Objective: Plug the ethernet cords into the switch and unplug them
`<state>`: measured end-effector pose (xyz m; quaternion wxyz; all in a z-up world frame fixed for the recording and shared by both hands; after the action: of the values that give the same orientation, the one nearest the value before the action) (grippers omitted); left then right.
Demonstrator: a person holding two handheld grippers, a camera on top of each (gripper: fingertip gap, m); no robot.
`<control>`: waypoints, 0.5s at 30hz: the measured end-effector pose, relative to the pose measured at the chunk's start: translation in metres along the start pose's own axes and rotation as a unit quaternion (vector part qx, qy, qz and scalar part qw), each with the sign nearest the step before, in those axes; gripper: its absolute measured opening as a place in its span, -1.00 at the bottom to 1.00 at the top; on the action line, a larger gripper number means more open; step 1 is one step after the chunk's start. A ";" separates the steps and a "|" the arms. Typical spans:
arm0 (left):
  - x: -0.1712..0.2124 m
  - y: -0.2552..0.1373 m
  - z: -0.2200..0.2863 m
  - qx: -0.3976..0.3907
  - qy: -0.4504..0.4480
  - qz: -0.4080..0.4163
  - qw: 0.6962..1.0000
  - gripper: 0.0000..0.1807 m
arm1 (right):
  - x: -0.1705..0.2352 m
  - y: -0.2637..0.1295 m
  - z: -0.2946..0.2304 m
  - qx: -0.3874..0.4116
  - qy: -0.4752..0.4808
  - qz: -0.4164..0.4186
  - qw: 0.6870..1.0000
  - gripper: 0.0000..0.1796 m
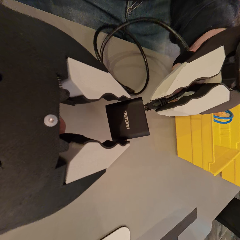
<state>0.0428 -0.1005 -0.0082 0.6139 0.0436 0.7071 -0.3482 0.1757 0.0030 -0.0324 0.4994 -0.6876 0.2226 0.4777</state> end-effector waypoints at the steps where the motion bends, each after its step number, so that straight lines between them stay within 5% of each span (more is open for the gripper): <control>1: 0.000 0.000 -0.001 0.001 -0.004 0.003 1.000 -0.87 | 0.000 -0.002 0.000 -0.002 0.003 0.014 1.000 -0.34; 15: 0.003 -0.001 0.001 0.026 -0.027 0.034 0.999 -0.87 | -0.002 -0.009 -0.003 -0.018 -0.011 0.052 0.998 -0.36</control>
<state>0.0419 -0.1028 -0.0108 0.6427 0.0740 0.6794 -0.3463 0.1828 0.0034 -0.0264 0.4641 -0.6787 0.2435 0.5144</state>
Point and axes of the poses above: each gripper's, where its closed fingertips meet, y out along the fingers, x out of its underside, z = x × y across the jaws, the point moved 9 cm from there along -y, back along the fingers, and after that the axes turned 8 degrees about -x, right-handed, at the moved point
